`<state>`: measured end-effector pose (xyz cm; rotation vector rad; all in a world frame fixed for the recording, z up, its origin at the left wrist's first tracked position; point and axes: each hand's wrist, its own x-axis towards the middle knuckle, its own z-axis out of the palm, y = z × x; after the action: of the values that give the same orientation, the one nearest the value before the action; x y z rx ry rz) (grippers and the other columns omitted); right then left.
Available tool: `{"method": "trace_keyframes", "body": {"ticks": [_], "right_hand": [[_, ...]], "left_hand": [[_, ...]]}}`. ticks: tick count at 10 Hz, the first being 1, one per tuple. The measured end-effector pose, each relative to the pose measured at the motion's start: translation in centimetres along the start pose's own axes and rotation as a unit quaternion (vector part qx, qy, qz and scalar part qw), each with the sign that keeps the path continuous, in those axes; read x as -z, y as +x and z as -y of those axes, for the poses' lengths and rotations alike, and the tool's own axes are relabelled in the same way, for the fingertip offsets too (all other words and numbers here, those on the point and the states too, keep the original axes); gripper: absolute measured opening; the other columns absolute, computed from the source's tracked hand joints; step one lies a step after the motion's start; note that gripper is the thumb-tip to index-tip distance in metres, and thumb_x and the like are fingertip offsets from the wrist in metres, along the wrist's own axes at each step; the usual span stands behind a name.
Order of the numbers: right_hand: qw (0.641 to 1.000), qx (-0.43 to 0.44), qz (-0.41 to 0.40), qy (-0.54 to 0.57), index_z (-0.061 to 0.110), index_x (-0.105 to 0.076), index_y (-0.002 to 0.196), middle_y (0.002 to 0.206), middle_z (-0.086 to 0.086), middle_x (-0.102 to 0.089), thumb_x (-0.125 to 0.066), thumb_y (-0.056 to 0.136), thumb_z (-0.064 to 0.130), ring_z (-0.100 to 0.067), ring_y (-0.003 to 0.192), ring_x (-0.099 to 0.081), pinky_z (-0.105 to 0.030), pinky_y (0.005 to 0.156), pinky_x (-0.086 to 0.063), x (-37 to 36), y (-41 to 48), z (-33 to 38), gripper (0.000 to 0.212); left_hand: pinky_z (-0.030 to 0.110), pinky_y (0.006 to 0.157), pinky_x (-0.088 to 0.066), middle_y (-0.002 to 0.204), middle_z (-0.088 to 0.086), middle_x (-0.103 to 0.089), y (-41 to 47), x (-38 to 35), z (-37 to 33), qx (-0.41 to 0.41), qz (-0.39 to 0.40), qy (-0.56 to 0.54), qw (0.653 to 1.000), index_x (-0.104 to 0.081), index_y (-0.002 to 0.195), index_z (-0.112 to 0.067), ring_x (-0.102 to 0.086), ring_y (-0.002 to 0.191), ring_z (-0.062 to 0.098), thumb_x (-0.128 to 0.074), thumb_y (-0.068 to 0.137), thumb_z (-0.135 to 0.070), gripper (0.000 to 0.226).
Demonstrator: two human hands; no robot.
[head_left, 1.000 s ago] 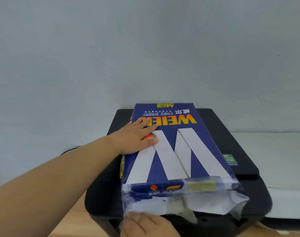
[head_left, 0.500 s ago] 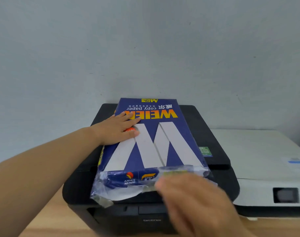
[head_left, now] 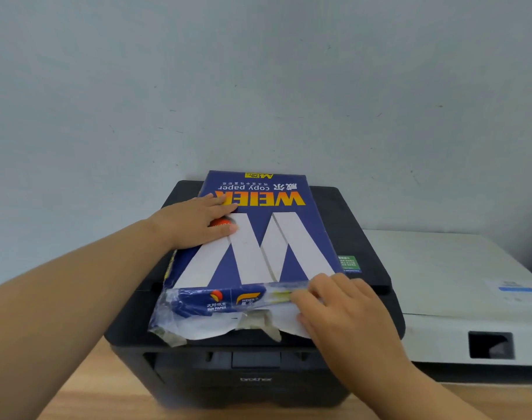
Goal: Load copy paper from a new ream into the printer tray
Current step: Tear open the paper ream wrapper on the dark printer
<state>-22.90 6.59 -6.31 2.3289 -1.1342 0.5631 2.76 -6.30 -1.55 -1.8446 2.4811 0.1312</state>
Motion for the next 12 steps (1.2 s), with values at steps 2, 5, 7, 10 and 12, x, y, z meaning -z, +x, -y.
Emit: {"method": "trace_keyframes", "body": {"ticks": [2, 5, 7, 10, 12], "right_hand": [[0.999, -0.018, -0.044, 0.003, 0.019, -0.062, 0.064, 0.062, 0.001, -0.057, -0.082, 0.063, 0.030, -0.015, 0.054, -0.049, -0.023, 0.049, -0.035, 0.6, 1.3, -0.6, 0.023], [0.986, -0.095, -0.102, 0.088, 0.020, -0.059, 0.084, 0.049, 0.005, -0.058, -0.066, 0.074, 0.020, -0.014, 0.036, -0.051, -0.025, 0.033, -0.046, 0.6, 2.8, 0.4, 0.012], [0.997, -0.001, -0.027, 0.072, 0.026, -0.064, 0.079, 0.064, 0.010, -0.066, -0.072, 0.070, 0.028, -0.008, 0.048, -0.059, -0.017, 0.043, -0.040, -0.4, 2.3, 0.5, 0.013], [0.992, -0.037, 0.093, 0.082, 0.029, -0.070, 0.060, 0.052, 0.009, -0.064, -0.091, 0.042, 0.032, -0.009, 0.045, -0.060, -0.012, 0.035, -0.036, -0.8, 3.7, 0.5, 0.028], [0.961, -0.056, 0.233, 0.139, 0.023, -0.054, 0.127, 0.130, -0.002, -0.058, -0.039, 0.098, 0.032, -0.021, 0.120, -0.052, -0.031, 0.096, -0.042, 0.3, 5.3, 0.1, 0.034]], "left_hand": [[0.035, 0.118, -0.012, 0.158, -0.009, -0.005, -0.7, -0.4, 0.1, -0.001, -0.008, -0.020, 1.000, -0.014, 0.145, -0.034, -0.001, 0.145, 0.010, -0.025, 0.093, -0.053, 0.057], [0.042, 0.117, 0.002, 0.158, -0.003, 0.007, 0.1, -0.7, 0.3, 0.010, 0.012, 0.012, 1.000, -0.001, 0.145, -0.036, 0.007, 0.146, 0.020, -0.017, 0.094, -0.052, 0.056], [0.042, 0.117, 0.005, 0.158, -0.004, 0.009, 0.2, -0.7, 0.3, 0.012, 0.017, 0.017, 1.000, 0.000, 0.145, -0.036, 0.008, 0.146, 0.019, -0.016, 0.093, -0.053, 0.057], [0.042, 0.117, 0.006, 0.158, -0.004, 0.009, 0.2, -0.5, 0.3, 0.010, 0.028, 0.015, 0.999, 0.000, 0.145, -0.036, 0.008, 0.146, 0.018, -0.016, 0.093, -0.053, 0.057], [0.042, 0.117, 0.006, 0.158, -0.005, 0.009, 0.2, -0.5, 0.3, 0.008, 0.027, 0.012, 1.000, 0.000, 0.145, -0.037, 0.008, 0.146, 0.018, -0.016, 0.093, -0.053, 0.057]]}}
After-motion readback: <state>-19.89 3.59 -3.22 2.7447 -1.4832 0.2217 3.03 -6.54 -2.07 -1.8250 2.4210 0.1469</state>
